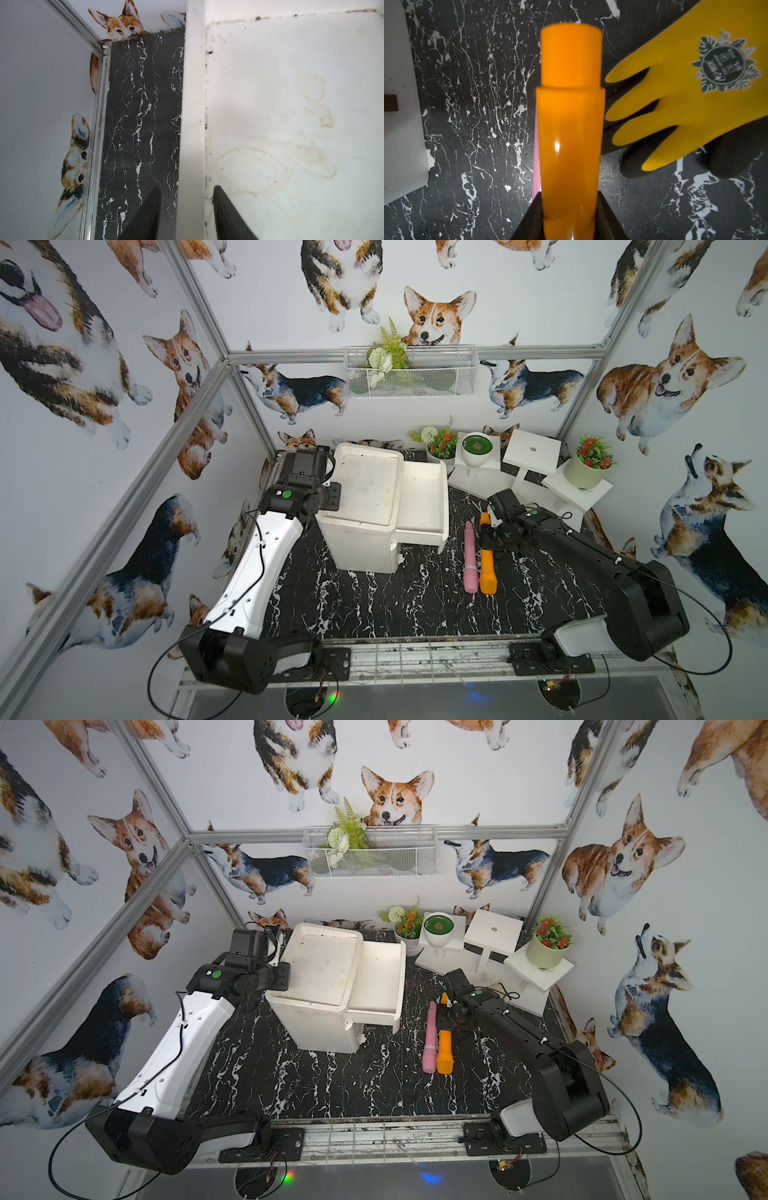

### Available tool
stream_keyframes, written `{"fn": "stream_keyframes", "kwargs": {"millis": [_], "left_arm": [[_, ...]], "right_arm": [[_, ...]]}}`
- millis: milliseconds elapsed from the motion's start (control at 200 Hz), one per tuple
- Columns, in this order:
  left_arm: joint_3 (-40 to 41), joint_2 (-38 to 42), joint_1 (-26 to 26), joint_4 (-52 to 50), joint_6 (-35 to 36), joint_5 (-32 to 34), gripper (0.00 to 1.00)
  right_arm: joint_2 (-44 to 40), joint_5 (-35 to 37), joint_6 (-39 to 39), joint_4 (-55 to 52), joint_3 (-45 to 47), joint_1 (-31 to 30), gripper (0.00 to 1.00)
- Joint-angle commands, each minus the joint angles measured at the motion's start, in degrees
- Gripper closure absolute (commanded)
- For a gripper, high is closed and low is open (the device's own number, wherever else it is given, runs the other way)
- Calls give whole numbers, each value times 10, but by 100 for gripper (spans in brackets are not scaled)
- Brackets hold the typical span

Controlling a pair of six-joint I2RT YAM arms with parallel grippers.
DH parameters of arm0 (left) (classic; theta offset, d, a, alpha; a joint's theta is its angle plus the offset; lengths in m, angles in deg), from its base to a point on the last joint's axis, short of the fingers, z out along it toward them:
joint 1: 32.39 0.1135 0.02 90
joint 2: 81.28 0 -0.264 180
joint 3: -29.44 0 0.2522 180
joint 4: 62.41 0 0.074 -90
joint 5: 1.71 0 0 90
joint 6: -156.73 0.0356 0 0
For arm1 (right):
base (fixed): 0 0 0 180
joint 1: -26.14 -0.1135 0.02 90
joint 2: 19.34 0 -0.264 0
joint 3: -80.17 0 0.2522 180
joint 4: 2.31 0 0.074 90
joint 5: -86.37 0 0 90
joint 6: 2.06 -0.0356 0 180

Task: Take the microphone out of the drawer
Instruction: Place the microphone at the center of the board.

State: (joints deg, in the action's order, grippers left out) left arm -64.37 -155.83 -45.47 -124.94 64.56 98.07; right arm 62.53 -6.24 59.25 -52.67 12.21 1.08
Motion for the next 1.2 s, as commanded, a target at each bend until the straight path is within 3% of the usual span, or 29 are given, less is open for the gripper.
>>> {"fn": "stream_keyframes", "kwargs": {"millis": [0,621,1191], "left_arm": [[-2,3,2,12,2,1,55],[1,5,2,14,-4,-9,54],[0,8,2,12,-3,-6,52]], "right_arm": [[19,-2,12,4,-11,4,83],[100,23,22,-23,-37,4,78],[143,-2,0,-9,-36,4,56]]}}
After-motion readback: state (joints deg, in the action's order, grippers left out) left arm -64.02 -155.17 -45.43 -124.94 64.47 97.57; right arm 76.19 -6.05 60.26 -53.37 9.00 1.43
